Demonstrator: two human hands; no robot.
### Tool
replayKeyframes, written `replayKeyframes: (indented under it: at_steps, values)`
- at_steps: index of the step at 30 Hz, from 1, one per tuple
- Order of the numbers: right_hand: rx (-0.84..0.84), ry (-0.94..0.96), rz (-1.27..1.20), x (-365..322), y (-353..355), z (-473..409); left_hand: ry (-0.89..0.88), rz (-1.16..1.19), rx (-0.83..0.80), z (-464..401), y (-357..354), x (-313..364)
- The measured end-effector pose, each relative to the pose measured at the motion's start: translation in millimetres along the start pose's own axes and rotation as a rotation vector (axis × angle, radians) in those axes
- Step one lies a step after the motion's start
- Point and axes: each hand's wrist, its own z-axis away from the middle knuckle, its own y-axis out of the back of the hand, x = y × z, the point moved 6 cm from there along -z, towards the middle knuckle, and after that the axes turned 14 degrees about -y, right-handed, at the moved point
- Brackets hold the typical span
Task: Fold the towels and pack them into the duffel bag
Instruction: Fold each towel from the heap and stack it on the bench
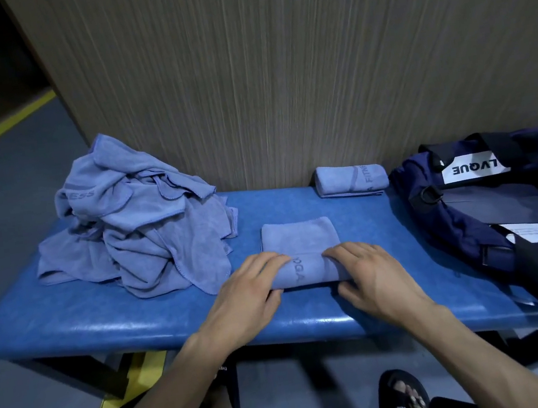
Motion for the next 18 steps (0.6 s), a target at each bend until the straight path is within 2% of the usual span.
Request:
replayKeyframes:
  at_steps: [4, 8, 13, 18]
  values:
    - [-0.106, -0.053, -0.219, 7, 10, 4, 0.127, 0.269, 0.049, 1, 7, -7]
    - [-0.22, -0.182, -0.411, 20, 19, 8, 0.243, 0.412, 0.04, 5, 5, -11]
    - [-0.334, -0.318, -0.55, 30, 14, 9, 0.392, 0.487, 0.086, 5, -3, -16]
    - [-0.349, -0.477, -0.604, 32, 4, 3, 0.552, 0.391, 0.096, -3, -8, -18]
